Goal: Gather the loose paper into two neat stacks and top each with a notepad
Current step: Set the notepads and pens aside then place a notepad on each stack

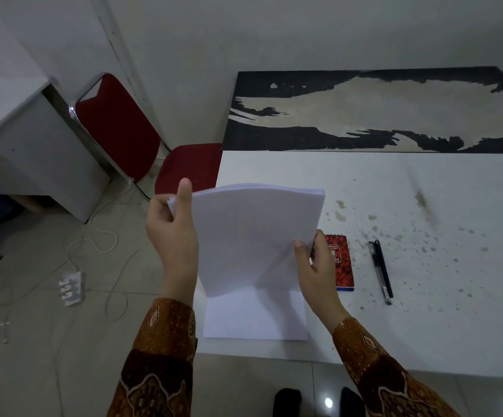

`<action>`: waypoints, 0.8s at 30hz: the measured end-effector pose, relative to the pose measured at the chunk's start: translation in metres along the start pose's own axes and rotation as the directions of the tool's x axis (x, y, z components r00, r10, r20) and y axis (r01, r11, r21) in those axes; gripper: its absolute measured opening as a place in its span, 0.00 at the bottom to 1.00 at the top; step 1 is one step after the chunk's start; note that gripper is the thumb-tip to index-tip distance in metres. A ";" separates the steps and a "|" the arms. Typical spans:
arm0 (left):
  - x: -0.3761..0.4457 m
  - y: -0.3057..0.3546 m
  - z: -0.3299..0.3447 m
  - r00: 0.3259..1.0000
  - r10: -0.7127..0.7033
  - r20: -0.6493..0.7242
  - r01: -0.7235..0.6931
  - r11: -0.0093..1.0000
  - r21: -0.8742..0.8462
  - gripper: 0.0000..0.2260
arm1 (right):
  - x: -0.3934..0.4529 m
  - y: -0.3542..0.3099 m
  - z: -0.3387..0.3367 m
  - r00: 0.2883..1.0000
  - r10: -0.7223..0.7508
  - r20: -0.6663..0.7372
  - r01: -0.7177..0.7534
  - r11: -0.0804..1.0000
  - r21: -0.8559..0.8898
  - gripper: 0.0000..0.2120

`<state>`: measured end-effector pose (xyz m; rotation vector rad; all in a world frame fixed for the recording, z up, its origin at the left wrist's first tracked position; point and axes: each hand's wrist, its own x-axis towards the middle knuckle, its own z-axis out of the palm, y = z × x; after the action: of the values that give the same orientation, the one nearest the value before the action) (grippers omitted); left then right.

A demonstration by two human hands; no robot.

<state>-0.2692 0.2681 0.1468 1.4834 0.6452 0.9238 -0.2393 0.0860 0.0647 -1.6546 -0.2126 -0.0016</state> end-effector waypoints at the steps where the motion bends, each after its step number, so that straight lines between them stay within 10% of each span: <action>1: 0.005 0.002 0.003 1.000 -0.002 -0.015 0.002 0.999 0.034 0.15 | 0.000 -0.001 0.000 1.000 -0.004 -0.001 0.004 1.000 0.003 0.03; 10: 0.003 0.002 0.009 0.998 0.008 -0.068 -0.007 1.000 0.010 0.17 | -0.001 0.005 -0.007 0.989 0.081 0.121 -0.090 0.993 0.071 0.13; 24: -0.035 -0.075 -0.020 0.951 -0.211 0.227 0.201 0.977 0.064 0.16 | -0.005 0.030 -0.007 0.967 0.188 0.174 -0.194 0.981 0.015 0.16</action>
<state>-0.2952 0.2595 0.0662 1.5005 0.6344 0.5689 -0.2389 0.0760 0.0349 -1.6384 -0.1822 0.2902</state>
